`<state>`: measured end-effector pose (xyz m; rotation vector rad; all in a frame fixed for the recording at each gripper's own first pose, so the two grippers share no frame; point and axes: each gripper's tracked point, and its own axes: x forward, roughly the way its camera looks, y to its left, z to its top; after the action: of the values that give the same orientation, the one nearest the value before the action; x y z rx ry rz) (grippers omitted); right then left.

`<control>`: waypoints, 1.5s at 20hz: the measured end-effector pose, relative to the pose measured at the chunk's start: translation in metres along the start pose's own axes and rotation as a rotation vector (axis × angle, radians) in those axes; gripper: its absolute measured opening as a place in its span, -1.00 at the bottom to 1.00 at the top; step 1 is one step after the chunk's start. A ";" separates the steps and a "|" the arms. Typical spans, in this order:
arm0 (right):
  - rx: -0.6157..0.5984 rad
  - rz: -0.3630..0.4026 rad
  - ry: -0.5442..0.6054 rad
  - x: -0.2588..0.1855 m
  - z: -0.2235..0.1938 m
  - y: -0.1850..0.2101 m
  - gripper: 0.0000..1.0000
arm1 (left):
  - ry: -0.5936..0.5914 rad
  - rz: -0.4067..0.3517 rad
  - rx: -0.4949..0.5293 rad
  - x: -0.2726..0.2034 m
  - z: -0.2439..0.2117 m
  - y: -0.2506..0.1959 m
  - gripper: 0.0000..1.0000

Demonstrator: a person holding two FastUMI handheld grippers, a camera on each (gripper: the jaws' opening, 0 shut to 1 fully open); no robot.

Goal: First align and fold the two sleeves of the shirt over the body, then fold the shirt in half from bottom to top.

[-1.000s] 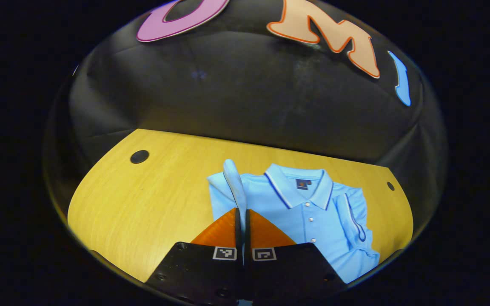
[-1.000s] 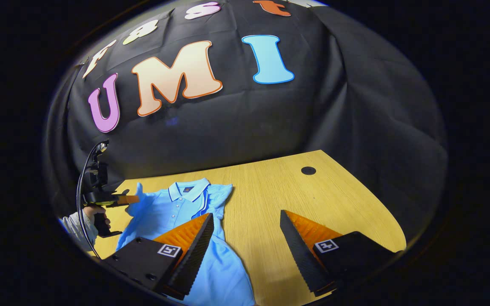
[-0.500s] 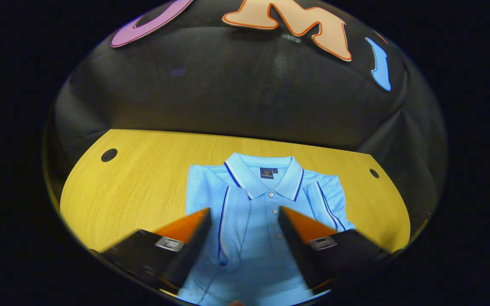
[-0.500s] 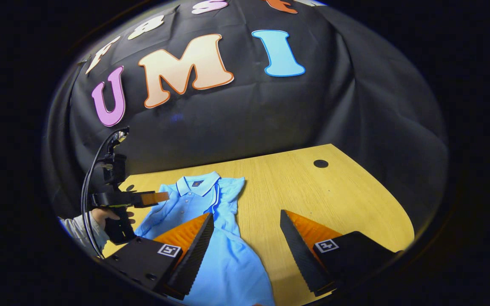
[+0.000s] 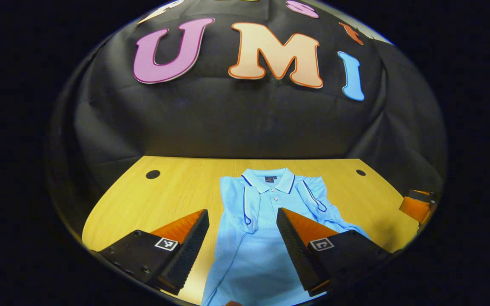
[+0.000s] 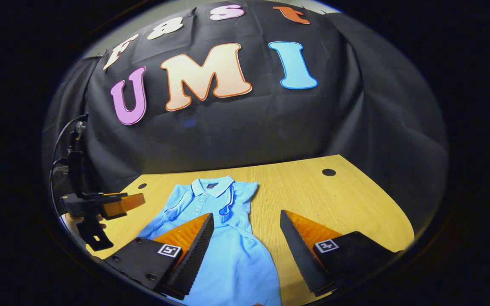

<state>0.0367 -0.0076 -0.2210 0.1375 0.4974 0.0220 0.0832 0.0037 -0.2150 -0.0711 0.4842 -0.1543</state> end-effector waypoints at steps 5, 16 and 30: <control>-0.052 0.019 0.008 -0.041 -0.017 0.001 0.86 | 0.004 0.052 0.014 -0.071 -0.026 0.015 0.91; -0.145 0.024 0.126 -0.119 -0.112 -0.007 0.95 | 0.141 0.054 0.008 -0.162 -0.146 0.013 0.92; -0.227 -0.029 0.346 -0.136 -0.227 -0.029 0.87 | 0.258 0.073 0.041 -0.183 -0.238 0.022 0.96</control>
<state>-0.1912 -0.0147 -0.3578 -0.0982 0.8378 0.0748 -0.1853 0.0483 -0.3434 0.0068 0.7397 -0.1015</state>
